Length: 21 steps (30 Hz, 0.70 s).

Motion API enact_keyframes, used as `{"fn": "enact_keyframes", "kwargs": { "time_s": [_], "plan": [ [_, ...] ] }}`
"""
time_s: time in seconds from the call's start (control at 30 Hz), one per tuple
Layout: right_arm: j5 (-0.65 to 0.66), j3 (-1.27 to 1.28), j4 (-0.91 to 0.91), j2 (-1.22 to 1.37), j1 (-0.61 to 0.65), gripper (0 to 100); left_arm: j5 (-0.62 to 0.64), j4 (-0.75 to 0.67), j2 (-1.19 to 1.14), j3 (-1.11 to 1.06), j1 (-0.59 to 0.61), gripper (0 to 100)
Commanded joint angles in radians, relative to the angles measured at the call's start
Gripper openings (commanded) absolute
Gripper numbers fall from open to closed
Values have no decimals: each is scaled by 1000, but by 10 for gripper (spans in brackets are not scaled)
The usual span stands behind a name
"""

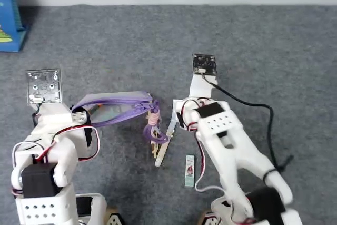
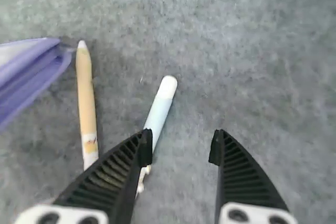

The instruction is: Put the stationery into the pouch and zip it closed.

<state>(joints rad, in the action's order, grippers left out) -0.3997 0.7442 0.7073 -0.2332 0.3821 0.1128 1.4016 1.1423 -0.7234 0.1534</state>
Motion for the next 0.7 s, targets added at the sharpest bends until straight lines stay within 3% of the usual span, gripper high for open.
{"fn": "enact_keyframes", "kwargs": {
  "time_s": [0.0, 0.17, 0.43, 0.67],
  "plan": [
    [-6, -68, -108, 59, 31, 184, 6, 12, 0, 27, 5, 11],
    [-3, -91, -199, 154, 33, 184, 6, 17, 0, 27, 5, 11],
    [-5, -212, -196, 355, 16, 180, 6, 17, 0, 27, 5, 11],
    [-2, -216, -173, 398, 16, 8, 6, 11, 2, 2, 5, 11]
  ]
}}
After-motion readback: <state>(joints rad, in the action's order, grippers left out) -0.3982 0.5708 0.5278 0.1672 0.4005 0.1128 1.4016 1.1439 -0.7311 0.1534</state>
